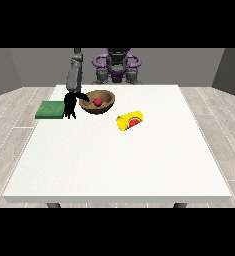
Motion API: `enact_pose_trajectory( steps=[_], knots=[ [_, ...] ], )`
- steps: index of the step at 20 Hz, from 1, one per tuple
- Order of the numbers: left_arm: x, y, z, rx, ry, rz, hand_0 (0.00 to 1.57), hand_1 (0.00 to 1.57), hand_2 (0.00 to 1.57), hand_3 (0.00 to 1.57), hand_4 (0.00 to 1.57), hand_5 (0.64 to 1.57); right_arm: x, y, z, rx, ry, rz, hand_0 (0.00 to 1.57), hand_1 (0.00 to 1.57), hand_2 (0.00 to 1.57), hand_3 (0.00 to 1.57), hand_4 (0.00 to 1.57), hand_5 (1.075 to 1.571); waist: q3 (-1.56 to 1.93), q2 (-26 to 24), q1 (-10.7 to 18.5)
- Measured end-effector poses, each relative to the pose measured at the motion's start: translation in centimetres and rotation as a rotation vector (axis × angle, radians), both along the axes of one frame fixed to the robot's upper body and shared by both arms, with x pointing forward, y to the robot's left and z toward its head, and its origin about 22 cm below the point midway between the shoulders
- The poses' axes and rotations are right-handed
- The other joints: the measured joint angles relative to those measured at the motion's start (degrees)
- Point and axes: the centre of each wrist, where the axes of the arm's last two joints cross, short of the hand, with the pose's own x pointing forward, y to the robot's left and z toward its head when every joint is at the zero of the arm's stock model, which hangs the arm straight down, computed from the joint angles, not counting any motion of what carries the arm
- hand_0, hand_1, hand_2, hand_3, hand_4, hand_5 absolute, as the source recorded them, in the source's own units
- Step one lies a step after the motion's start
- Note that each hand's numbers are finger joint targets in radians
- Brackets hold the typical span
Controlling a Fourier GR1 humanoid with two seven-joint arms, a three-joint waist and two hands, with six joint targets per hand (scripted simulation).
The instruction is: Pick the cup and pour the ball into the bowl, then pick the bowl and place it on the pad
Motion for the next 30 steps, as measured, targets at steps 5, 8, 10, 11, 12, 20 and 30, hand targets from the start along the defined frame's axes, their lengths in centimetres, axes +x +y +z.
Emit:
enact_pose_trajectory(
  steps=[5, 8, 10, 11, 12, 20, 30],
  knots=[
    [0.0, -0.4, 0.9, 0.007, -0.011, -0.02, 0.0, 0.0, 0.0, 0.0, 0.0, 1.533, 0.8, 2.3, 0.8, -0.014, -0.012, -0.028, 0.0, 0.0, 0.0, 0.0, 0.44, 1.57, -0.19, 0.44, 1.4],
    [0.0, -0.7, 1.7, 0.011, -0.013, -0.043, 0.0, 0.0, 0.0, 0.0, 0.0, 1.54, 1.3, 4.2, 1.3, -0.03, -0.007, -0.041, 0.0, 0.0, 0.0, 0.0, 0.42, 1.57, -0.24, 0.38, 2.99],
    [0.1, -0.7, 1.9, 0.012, -0.013, -0.056, 0.0, 0.0, 0.0, 0.0, 0.0, 1.537, 1.7, 4.8, 1.7, -0.054, 0.008, -0.064, 0.0, 0.0, 0.0, 0.0, 0.43, 1.568, -0.29, 0.62, 3.76],
    [0.0, -0.7, 2.0, 0.013, -0.018, -0.055, 0.0, 0.0, 0.0, 0.0, 0.0, 1.533, 1.7, 4.9, 1.7, -0.068, 0.015, -0.069, 0.0, 0.0, 0.0, 0.0, 0.49, 1.553, -0.38, 0.65, 3.77],
    [0.0, -0.8, 2.2, 0.014, -0.023, -0.058, 0.0, 0.0, 0.0, 0.0, 0.0, 1.533, 1.6, 4.8, 1.6, -0.07, 0.024, -0.081, 1.32, 1.32, 1.21, 0.0, 0.48, 1.521, -0.54, 0.55, 3.98],
    [0.1, 0.4, 1.4, -0.007, 0.012, -0.056, 0.0, 0.0, 0.0, 0.0, 0.0, 1.548, 1.0, 4.4, 1.2, -0.264, 0.16, -0.144, 1.57, 1.57, 1.57, 1.57, 1.17, 1.463, -0.54, -1.32, 4.34],
    [-0.6, 7.1, -5.6, -0.066, 0.171, 0.083, 0.0, 0.0, 0.0, 0.0, 0.0, 1.543, 2.8, 5.3, 6.9, -0.479, 0.42, -0.075, 1.57, 1.57, 1.57, 1.57, 1.25, 1.477, 0.68, -9.15, -3.47]
  ],
)
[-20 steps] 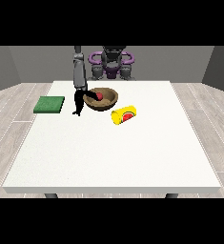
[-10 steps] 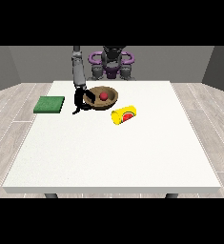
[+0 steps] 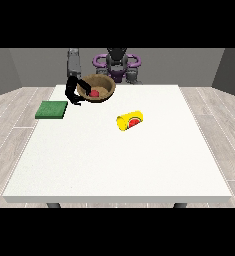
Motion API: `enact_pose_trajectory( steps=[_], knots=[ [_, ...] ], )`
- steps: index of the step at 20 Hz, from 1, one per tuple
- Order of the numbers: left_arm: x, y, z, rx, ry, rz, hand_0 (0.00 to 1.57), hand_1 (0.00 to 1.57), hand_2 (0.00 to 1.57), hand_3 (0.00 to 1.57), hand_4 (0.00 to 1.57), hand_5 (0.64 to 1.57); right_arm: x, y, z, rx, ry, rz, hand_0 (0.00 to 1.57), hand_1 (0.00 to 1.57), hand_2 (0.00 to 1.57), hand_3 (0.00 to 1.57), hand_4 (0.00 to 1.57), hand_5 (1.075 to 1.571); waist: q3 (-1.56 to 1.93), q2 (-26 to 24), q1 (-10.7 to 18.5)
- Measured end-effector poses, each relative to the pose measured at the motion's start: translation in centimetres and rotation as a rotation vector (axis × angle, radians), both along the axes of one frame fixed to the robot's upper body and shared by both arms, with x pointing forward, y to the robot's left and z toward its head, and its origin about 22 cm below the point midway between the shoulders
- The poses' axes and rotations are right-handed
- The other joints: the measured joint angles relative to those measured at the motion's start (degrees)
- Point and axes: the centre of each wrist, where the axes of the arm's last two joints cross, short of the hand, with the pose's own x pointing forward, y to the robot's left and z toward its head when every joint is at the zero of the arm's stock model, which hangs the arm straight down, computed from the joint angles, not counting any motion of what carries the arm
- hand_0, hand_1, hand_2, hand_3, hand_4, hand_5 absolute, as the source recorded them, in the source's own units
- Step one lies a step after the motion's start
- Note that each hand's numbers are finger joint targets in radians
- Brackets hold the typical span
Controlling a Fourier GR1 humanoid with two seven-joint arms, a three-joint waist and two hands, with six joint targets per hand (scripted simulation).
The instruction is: Pick the cup and pour the ball into the bowl, then pick the bowl and place it on the pad
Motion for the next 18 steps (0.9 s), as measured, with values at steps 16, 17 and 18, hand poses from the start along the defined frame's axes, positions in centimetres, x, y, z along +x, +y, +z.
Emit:
enact_pose_trajectory(
  steps=[16, 17, 18],
  knots=[
    [-2.4, 2.3, 1.7, 0.017, -0.097, 0.075, 0.0, 0.0, 0.0, 0.0, 0.0, 1.532, 1.4, -11.0, 4.8, -0.082, -0.046, -0.002, 1.57, 1.57, 1.57, 1.57, 1.31, 1.534, 0.38, 6.14, -2.72],
    [-2.2, 1.8, 1.8, 0.022, -0.097, 0.072, 0.0, 0.0, 0.0, 0.0, 0.0, 1.533, 1.3, -12.3, 4.8, -0.08, -0.05, -0.011, 1.57, 1.57, 1.57, 1.48, 1.31, 1.532, 0.41, 6.16, -2.57],
    [-2.4, 1.9, 2.0, 0.028, -0.101, 0.072, 0.0, 0.0, 0.0, 0.0, 0.0, 1.535, 1.1, -13.4, 5.0, -0.084, -0.058, -0.017, 1.57, 1.57, 1.57, 1.23, 1.3, 1.536, 0.41, 6.37, -2.47]
  ],
)
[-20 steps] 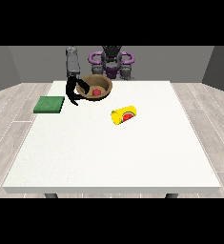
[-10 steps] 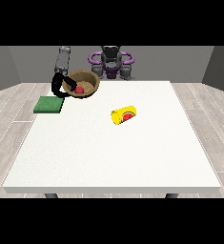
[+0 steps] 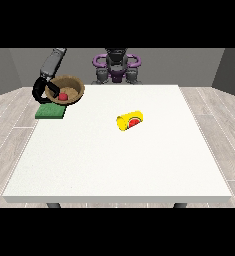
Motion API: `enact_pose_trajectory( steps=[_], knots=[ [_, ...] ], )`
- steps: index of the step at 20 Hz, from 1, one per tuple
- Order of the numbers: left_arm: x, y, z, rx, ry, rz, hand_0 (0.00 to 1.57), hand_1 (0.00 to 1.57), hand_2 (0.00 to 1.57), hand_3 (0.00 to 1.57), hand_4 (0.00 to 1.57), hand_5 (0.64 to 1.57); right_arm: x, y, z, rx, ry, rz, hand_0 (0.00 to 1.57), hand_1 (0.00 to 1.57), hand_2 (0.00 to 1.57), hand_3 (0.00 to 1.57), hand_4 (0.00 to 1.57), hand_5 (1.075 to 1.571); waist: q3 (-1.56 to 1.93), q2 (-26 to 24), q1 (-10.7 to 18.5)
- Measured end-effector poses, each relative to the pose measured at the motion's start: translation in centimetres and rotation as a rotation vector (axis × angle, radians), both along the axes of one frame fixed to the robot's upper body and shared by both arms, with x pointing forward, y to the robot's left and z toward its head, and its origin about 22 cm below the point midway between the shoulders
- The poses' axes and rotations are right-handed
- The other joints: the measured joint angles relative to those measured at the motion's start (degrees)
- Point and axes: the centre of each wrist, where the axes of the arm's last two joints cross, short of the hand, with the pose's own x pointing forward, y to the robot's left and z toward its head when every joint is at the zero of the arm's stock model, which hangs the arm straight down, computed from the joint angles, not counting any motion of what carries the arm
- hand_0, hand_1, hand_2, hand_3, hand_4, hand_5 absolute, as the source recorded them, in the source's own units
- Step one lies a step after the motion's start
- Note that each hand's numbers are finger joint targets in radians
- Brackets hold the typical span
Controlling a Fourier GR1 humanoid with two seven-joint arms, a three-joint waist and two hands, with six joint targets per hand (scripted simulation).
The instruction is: Pick the cup and pour the ball into the bowl, then pick the bowl and place it on the pad
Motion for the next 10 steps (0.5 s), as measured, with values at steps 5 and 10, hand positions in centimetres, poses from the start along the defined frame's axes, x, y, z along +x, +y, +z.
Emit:
enact_pose_trajectory(
  steps=[5, 10],
  knots=[
    [-0.7, -0.2, 1.7, 0.023, -0.051, 0.001, 0.0, 0.0, 0.0, 0.0, 0.15, 1.533, -0.6, -4.5, 1.0, 0.046, -0.053, -0.023, 1.57, 1.57, 1.57, 0.93, 1.29, 1.543, 0.02, 3.03, 0.87],
    [-1.5, -1.3, 4.0, 0.041, -0.105, -0.019, 0.0, 0.0, 0.0, 0.0, 0.13, 1.533, -1.1, -7.9, 1.9, 0.066, -0.111, -0.061, 1.57, 1.57, 1.57, 0.39, 1.3, 1.547, 0.05, 6.39, 3.03]
  ],
)
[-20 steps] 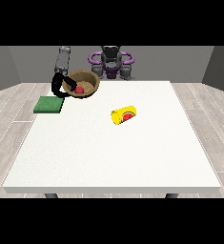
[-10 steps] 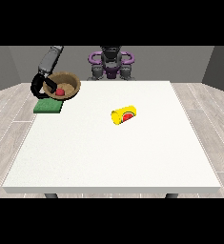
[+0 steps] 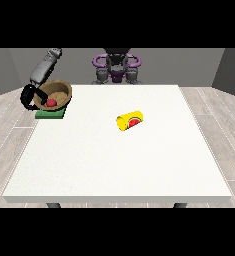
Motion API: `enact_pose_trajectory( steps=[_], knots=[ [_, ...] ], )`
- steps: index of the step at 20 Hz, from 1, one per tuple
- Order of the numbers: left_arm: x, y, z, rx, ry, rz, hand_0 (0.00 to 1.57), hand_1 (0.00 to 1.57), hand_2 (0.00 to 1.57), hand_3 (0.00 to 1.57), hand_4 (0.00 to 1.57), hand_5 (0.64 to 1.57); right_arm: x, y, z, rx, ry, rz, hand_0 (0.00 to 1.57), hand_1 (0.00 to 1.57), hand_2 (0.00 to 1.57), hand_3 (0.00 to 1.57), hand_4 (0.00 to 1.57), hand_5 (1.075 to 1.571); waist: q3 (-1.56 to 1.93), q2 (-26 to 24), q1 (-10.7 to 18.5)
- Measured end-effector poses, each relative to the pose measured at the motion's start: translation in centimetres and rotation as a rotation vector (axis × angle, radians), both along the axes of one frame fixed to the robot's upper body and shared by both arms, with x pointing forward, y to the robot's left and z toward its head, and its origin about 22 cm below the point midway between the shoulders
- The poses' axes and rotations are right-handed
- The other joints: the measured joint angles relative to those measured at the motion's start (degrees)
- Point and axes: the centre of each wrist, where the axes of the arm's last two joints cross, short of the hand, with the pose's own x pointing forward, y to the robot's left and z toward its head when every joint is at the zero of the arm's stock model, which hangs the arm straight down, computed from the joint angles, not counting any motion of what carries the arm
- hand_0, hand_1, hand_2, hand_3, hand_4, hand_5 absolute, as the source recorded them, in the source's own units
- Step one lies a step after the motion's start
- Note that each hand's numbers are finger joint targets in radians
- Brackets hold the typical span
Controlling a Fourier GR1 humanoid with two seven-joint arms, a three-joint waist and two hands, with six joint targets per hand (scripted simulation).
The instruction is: Pick the cup and pour the ball into the bowl, then pick the bowl and place it on the pad
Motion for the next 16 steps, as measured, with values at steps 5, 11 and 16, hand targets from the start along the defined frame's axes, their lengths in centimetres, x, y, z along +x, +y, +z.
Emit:
enact_pose_trajectory(
  steps=[5, 11, 16],
  knots=[
    [-1.4, -1.0, 2.9, 0.009, -0.052, -0.011, 0.0, 0.0, 0.0, 0.0, 0.0, 1.528, -0.8, -2.5, 0.1, -0.02, -0.03, -0.015, 1.57, 1.57, 1.57, 0.58, 1.25, 1.559, 0.03, 2.38, 0.32],
    [-1.7, -1.1, 2.6, 0.002, -0.038, -0.022, 0.0, 0.0, 0.0, 0.0, 0.0, 1.532, -1.8, -4.7, 0.8, -0.019, -0.032, -0.023, 1.57, 1.57, 1.57, 0.88, 1.24, 1.568, -0.02, 1.55, 0.87],
    [-0.3, -1.1, 0.1, -0.007, 0.019, -0.013, 0.0, 0.0, 0.0, 0.0, 0.0, 1.532, -1.2, -4.2, 1.8, -0.048, 0.019, -0.007, 1.57, 1.57, 1.57, 1.32, 1.24, 1.571, -0.12, -1.94, 0.4]
  ],
)
